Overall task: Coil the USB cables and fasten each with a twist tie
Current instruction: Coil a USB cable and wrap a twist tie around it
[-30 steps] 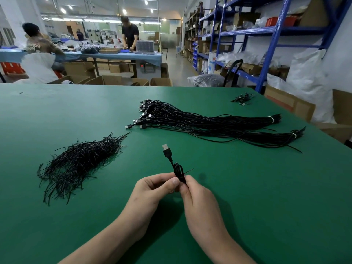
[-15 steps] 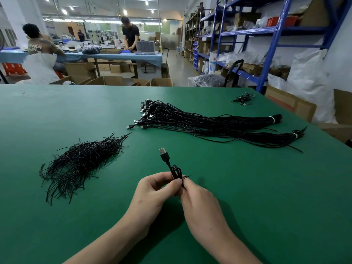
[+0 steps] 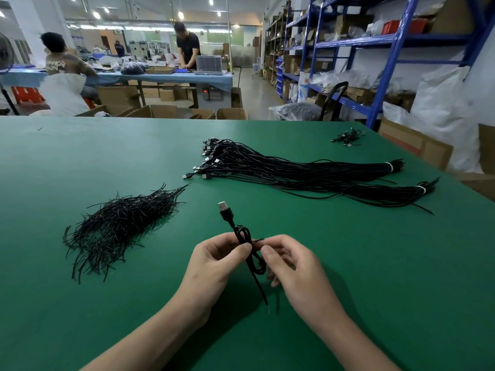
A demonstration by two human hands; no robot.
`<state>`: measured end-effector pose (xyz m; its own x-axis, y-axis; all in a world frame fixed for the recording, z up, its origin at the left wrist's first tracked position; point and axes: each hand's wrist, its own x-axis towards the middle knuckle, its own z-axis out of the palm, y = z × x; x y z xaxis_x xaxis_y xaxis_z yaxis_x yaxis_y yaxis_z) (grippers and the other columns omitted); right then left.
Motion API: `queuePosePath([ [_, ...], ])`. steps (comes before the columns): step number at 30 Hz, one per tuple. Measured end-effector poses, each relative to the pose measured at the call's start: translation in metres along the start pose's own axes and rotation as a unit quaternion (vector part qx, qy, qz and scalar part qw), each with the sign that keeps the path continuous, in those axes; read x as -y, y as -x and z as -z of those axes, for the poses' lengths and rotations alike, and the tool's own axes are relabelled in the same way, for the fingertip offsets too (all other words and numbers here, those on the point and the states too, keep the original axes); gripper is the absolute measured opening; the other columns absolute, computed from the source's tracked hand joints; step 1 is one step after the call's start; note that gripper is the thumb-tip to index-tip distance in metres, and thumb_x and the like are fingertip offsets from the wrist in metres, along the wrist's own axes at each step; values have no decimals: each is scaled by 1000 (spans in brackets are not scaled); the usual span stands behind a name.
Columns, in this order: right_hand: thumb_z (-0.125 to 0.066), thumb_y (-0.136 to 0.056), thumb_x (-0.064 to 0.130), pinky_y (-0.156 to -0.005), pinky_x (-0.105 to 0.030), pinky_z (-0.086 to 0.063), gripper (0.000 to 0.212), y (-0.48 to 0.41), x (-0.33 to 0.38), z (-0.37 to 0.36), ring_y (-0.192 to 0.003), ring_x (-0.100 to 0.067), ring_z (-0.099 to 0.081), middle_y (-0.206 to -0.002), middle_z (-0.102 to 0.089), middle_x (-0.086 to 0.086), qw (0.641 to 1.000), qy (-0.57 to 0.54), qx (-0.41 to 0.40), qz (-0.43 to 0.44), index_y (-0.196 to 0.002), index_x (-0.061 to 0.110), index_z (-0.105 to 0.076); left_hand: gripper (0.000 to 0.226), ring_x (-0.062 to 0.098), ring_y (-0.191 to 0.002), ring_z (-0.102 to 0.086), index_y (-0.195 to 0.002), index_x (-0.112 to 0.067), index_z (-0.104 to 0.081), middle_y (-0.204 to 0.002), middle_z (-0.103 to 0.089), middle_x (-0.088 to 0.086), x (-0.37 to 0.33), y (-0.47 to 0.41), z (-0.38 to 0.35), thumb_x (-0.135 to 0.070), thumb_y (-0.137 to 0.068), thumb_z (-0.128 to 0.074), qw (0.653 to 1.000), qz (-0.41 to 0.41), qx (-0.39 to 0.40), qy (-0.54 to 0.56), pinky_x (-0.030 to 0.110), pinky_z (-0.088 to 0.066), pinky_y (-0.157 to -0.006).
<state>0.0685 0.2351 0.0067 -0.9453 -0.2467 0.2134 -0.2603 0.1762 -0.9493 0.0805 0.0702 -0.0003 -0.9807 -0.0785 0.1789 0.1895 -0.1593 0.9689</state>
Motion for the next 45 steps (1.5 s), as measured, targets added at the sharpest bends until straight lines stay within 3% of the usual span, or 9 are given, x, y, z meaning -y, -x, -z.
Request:
queuePosePath([
  [2,-67,-94,33,-72,-45,-58,8,0,0,1,-84,-11,-66,-86,-70,8,999,21,-24,14,-101,37,-69,14,14,-85,-70,-90,-12,-79,-93,-77,11,0,-1,0,-23,-81,-75,1000,12,7,5,21,-55,-79],
  [4,-70,-93,30,-70,-47,-57,11,0,1,0,-81,-12,-66,-83,-69,5,999,25,-27,20,-100,39,-71,8,16,-84,-71,-89,-14,-78,-91,-76,10,1,-1,1,-20,-84,-77,999,31,23,10,26,-57,-78],
  [9,-70,-94,16,-62,-21,-48,16,-1,5,3,-71,-7,-66,-80,-74,-2,999,-51,-5,9,-91,32,-73,16,21,-81,-72,-89,-8,-77,-88,-75,17,0,0,1,-20,-86,-66,996,64,64,24,25,-56,-74],
  [16,-73,-87,21,-59,-20,-48,6,-1,7,5,-69,-9,-60,-79,-71,-3,971,-212,47,-104,-85,25,-76,11,20,-81,-69,-89,-14,-76,-87,-72,13,-1,2,0,-23,-85,-71,992,70,86,66,25,-54,-74],
  [19,-75,-77,26,-57,-21,-46,9,-2,6,9,-68,-9,-59,-81,-70,-4,955,-256,68,-137,-86,23,-76,25,20,-83,-69,-98,-12,-76,-91,-73,12,0,2,0,-29,-80,-76,989,71,100,79,25,-54,-77],
  [23,-74,-76,23,-55,-22,-45,24,-3,4,13,-66,-10,-59,-81,-70,-5,950,-261,75,-154,-97,12,-71,30,20,-88,-70,-107,-13,-76,-95,-74,10,-1,1,1,-29,-82,-77,984,92,121,88,25,-54,-81],
  [30,-75,-71,21,-51,-23,-46,31,-4,4,12,-64,-10,-61,-80,-69,-6,934,-303,78,-172,-99,10,-67,32,20,-89,-67,-115,-8,-70,-97,-70,11,-5,2,4,-25,-88,-69,977,97,168,92,28,-52,-82],
  [37,-74,-75,20,-53,-24,-48,24,-2,6,12,-69,-17,-64,-84,-71,-10,940,-284,87,-169,-96,10,-69,20,20,-85,-69,-105,-14,-73,-92,-71,6,-9,0,9,-24,-91,-66,969,105,203,93,27,-53,-82],
  [45,-69,-92,16,-56,-24,-45,5,0,3,10,-77,-23,-57,-86,-70,-9,958,-235,65,-152,-96,13,-70,19,17,-79,-72,-102,-13,-76,-90,-71,7,-4,-1,7,-24,-87,-68,978,119,150,79,23,-54,-74],
])
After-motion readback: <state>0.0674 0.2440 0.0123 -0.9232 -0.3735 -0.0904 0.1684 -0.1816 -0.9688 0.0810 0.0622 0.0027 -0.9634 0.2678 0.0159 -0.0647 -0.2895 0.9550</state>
